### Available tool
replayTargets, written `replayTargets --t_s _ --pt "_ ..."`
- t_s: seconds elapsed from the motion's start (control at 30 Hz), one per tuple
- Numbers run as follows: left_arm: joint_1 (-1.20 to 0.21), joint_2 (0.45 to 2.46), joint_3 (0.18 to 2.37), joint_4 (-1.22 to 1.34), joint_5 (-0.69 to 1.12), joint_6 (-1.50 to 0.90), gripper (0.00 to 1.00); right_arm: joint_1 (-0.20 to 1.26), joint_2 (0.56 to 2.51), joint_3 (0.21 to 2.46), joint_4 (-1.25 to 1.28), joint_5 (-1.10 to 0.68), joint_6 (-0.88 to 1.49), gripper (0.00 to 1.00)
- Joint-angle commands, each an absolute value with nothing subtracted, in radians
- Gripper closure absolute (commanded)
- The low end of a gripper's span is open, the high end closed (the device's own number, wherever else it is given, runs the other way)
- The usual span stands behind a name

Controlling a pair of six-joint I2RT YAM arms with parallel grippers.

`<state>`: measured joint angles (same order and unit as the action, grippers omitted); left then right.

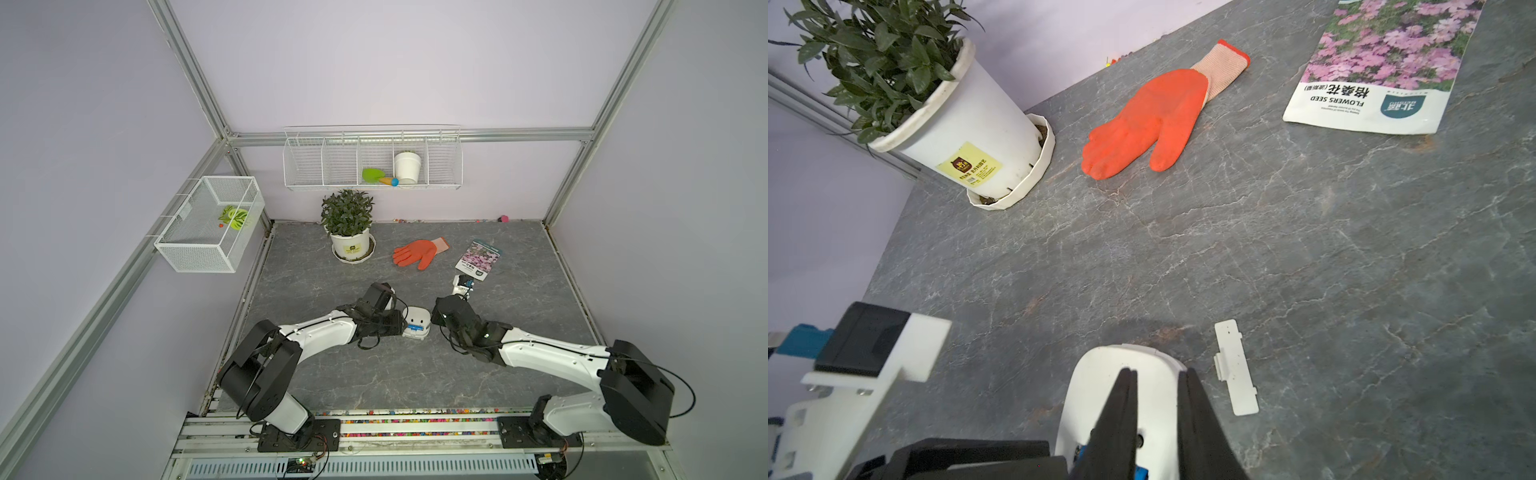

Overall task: Remove the battery from the alarm
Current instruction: Release the battery from the alarm.

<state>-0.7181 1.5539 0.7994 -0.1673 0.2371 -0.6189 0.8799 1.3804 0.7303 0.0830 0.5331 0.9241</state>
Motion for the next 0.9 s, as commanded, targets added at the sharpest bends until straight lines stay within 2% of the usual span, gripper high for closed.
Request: replayTargets --t_s 0.0,0.1,0.23,0.67,0.87 --pt "-0.713 1.520 0.801 -0.165 0.224 -0.614 0.47 0.886 1.373 0.729 0.121 0.519 0.925 1.00" --pt "-0.712 1.528 0.798 -0.119 0.270 -0.615 0.39 0.887 1.379 0.732 0.120 0.514 0.922 1.00" --pt "-0.713 1.565 0.804 -0.092 0.318 -0.617 0.35 0.887 1.372 0.728 0.114 0.522 0.918 1.00" --pt "-0.729 1.611 0.775 0.000 0.465 -0.660 0.33 0.852 1.295 0.691 0.055 0.573 0.884 1.00" --pt "-0.766 1.640 0.777 0.024 0.455 -0.678 0.33 0.827 1.259 0.660 0.073 0.545 0.822 1.00"
